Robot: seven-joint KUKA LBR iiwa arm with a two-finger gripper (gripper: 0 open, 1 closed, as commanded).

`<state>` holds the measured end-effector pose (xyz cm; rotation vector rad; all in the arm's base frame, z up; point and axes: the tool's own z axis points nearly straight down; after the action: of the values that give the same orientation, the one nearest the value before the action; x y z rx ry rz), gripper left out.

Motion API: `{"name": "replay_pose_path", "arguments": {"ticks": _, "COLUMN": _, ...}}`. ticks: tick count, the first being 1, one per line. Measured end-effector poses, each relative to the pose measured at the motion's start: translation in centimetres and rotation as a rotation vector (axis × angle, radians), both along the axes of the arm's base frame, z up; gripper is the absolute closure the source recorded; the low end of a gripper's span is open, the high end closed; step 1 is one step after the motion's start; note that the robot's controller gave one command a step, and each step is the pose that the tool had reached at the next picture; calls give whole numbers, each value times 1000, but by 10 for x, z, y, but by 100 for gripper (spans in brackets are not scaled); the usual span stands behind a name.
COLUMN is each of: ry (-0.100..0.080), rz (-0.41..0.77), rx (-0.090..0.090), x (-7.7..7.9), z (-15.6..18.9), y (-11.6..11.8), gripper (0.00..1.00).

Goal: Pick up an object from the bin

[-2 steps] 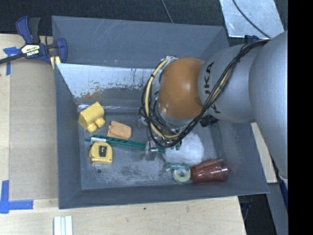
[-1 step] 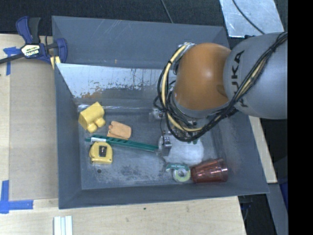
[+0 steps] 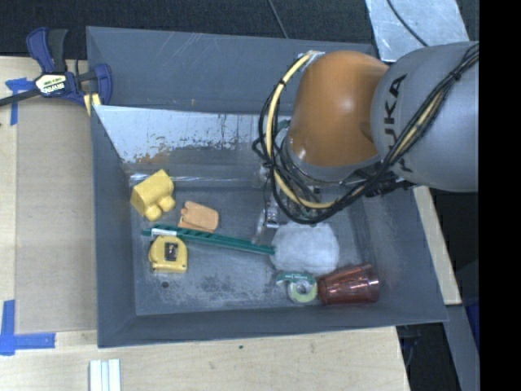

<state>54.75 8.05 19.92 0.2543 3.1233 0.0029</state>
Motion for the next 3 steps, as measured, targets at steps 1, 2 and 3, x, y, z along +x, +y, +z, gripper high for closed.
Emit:
{"name": "replay_pose_path", "arguments": {"ticks": 1, "ry": 2, "rz": 76, "rx": 0, "x": -3, "z": -41, "y": -14, "gripper": 0}}
{"name": "replay_pose_path", "arguments": {"ticks": 2, "ry": -2, "rz": -95, "rx": 1, "x": 0, "z": -50, "y": 11, "gripper": 0}}
{"name": "replay_pose_path", "arguments": {"ticks": 3, "ry": 2, "rz": 230, "rx": -2, "x": 18, "z": -91, "y": -15, "gripper": 0}}
